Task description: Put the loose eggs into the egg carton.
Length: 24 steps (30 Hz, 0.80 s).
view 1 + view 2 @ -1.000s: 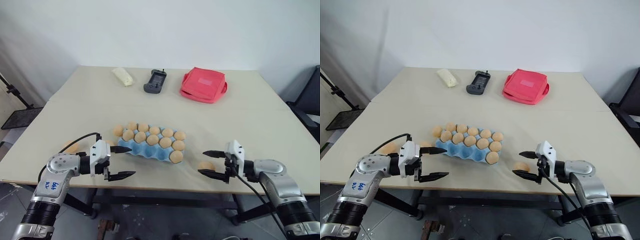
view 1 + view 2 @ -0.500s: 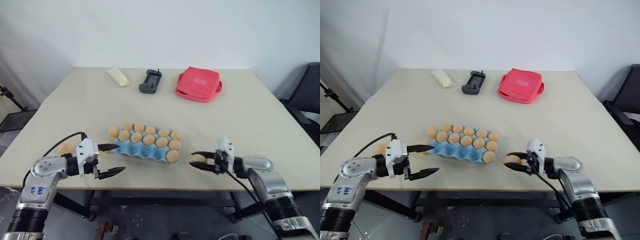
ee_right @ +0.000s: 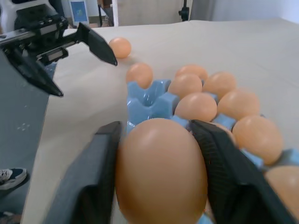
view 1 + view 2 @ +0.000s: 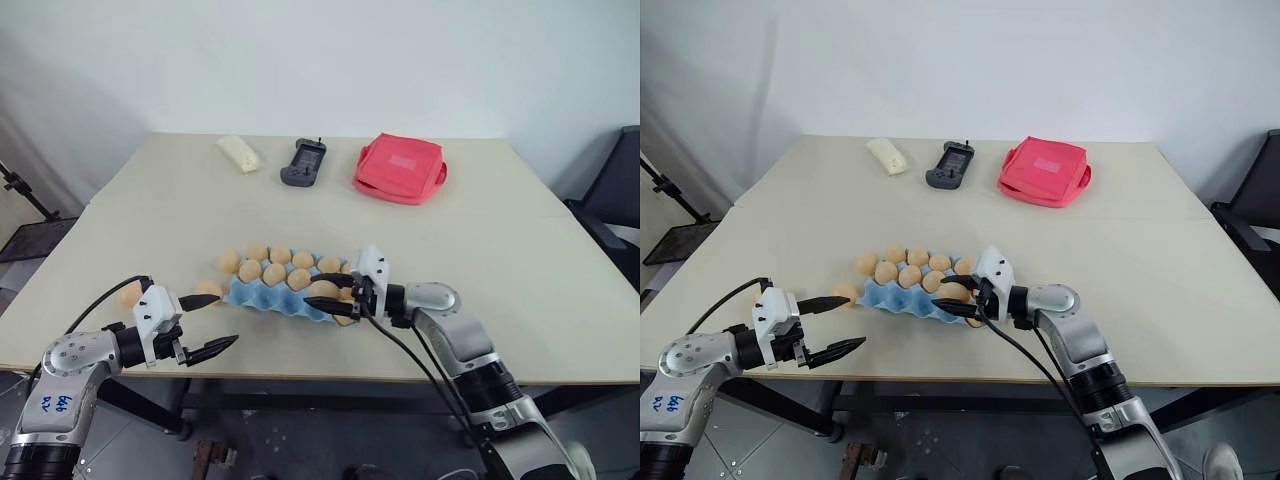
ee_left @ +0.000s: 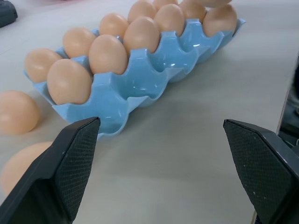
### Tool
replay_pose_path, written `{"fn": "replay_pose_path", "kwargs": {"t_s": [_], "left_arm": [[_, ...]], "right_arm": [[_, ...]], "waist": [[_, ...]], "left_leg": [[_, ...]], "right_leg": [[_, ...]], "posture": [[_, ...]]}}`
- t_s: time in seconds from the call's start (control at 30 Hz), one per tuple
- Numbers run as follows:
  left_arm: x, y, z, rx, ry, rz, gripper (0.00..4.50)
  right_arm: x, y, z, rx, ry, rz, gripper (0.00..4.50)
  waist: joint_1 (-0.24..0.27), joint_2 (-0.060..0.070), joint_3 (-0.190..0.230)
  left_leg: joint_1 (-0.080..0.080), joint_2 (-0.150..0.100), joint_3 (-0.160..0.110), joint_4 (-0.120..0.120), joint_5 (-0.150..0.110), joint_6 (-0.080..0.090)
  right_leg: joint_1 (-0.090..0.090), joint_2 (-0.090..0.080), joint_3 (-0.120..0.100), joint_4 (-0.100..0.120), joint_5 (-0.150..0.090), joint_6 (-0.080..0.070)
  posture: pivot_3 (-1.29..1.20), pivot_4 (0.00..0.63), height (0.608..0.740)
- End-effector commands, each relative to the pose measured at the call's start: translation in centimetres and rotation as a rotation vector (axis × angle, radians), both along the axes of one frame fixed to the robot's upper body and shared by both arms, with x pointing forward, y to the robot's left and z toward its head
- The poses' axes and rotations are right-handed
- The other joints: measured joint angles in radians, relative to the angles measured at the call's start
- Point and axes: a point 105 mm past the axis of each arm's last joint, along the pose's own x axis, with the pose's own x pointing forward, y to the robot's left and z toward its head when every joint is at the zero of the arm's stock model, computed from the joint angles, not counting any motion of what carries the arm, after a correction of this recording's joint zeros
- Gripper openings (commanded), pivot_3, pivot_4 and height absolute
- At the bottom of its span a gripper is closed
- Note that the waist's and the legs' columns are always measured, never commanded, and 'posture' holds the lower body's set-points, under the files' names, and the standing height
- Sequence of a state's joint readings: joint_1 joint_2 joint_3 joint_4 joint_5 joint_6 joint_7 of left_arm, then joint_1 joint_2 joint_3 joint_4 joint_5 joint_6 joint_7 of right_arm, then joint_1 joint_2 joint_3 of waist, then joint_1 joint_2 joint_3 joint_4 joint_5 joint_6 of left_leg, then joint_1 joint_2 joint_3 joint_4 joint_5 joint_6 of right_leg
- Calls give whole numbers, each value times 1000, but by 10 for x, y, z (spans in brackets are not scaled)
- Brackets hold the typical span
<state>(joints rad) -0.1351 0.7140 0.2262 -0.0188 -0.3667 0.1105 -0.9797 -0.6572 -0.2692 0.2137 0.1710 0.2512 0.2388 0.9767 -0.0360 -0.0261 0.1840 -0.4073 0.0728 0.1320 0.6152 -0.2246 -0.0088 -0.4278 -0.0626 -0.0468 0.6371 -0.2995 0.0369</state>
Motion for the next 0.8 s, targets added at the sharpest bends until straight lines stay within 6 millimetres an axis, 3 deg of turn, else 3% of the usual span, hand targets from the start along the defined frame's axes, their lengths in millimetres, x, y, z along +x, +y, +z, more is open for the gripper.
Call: {"fn": "replay_pose_path", "kwargs": {"t_s": [0.03, 0.1, 0.13, 0.33, 0.6, 0.8], "left_arm": [[-4, -1, 12, -20, -52, 18, 4500], [-6, 3, 11, -25, -44, 40, 4500], [-6, 7, 12, -28, -44, 59, 4500], [-18, 51, 17, -94, -87, 295, 4500], [-51, 98, 6, -161, -99, 567, 4500], [-42, 89, 2, -198, -114, 578, 4500]], "right_arm": [[0, 1, 10, 23, -30, -8, 3733], [0, -6, 11, 23, -33, -14, 4424], [-1, -11, 12, 21, -35, -9, 4470], [-25, -44, 14, 29, -51, 103, 4470], [-33, -87, 6, 32, -93, 119, 4470], [-29, -98, 7, 50, -70, 65, 4470]], "waist": [[0, 0, 0], [-2, 0, 0], [-2, 0, 0], [-6, 0, 0], [-18, 0, 0], [-16, -1, 0]], "left_leg": [[0, 0, 0, 0, 0, 0], [0, 0, 0, 0, 0, 0], [0, 0, 0, 0, 0, 0], [0, 0, 0, -1, 0, -1], [1, 0, 0, -2, -2, -4], [1, 0, 0, -1, -2, -3]], "right_leg": [[0, 0, 0, 0, 0, 0], [0, 0, 0, 0, 0, 0], [0, 0, 0, 0, 0, 0], [0, 0, 0, -1, 0, 0], [0, 0, 0, -2, 0, -1], [1, 0, 0, -1, 0, -1]], "posture": [[0, 150, 740], [0, 150, 740], [0, 150, 740], [0, 150, 740], [0, 150, 740], [0, 150, 740]]}}
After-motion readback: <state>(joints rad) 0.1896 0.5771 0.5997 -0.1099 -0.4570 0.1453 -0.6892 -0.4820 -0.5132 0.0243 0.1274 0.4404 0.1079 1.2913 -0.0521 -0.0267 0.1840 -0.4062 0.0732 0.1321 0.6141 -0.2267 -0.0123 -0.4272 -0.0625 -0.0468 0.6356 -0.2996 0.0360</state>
